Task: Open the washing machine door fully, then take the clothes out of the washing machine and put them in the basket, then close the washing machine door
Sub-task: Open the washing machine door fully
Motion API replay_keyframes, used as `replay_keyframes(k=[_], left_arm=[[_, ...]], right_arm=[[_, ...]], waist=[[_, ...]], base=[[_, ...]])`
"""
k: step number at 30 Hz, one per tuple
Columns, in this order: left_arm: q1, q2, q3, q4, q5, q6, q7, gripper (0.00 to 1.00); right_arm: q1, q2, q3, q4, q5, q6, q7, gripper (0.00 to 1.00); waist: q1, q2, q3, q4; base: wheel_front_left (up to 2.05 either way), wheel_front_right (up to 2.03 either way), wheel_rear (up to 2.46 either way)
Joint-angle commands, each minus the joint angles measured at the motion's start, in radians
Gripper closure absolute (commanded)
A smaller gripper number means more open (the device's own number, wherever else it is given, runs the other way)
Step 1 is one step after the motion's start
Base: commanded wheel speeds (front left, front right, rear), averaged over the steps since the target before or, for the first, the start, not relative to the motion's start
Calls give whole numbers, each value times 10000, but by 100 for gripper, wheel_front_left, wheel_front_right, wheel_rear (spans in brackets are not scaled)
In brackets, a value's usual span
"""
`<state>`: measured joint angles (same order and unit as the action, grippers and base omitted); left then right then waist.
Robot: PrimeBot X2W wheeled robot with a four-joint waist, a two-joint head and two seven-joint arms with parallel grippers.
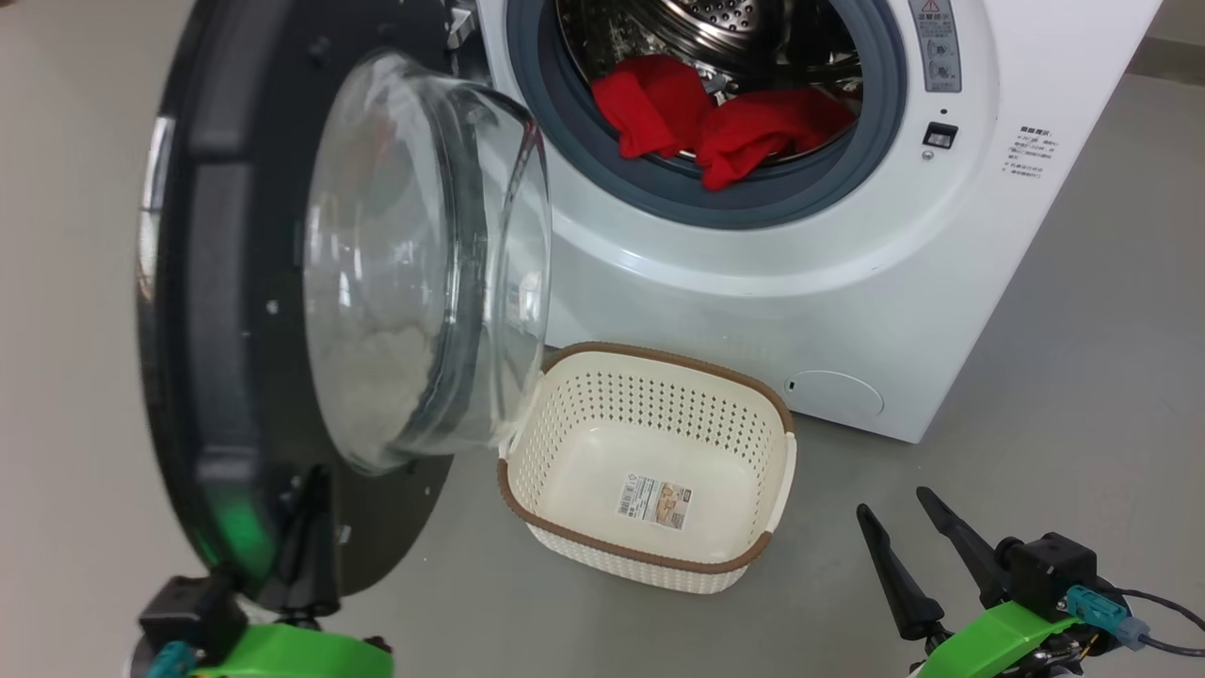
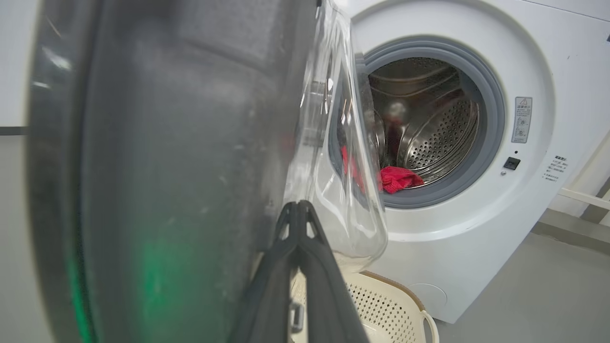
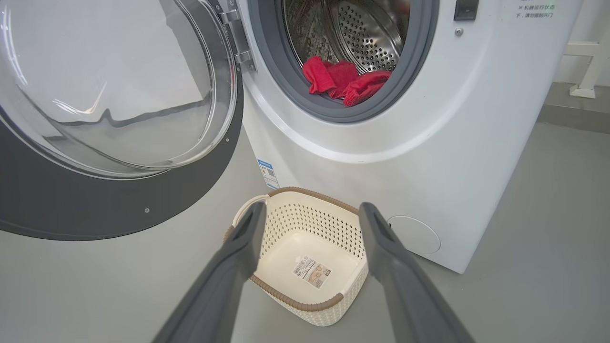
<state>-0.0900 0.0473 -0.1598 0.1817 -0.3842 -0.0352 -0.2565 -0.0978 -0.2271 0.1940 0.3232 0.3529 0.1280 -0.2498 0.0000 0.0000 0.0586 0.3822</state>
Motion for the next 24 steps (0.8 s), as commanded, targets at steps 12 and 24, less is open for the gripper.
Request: replay_keyframes(k=[12,24], left_arm=[[-960,798,2507,602,446,-34,-53,100],[-2295,1476,3996,2162,1049,-239,-53,100]], right_arm=[[-328,-204,254,-236,-106,27,-120,0],[-454,-299,252,-225,-126,27,-120,0]], waist=[[0,0,304,-34],[0,0,553,-58]], base=[[0,0,0],[0,0,0]])
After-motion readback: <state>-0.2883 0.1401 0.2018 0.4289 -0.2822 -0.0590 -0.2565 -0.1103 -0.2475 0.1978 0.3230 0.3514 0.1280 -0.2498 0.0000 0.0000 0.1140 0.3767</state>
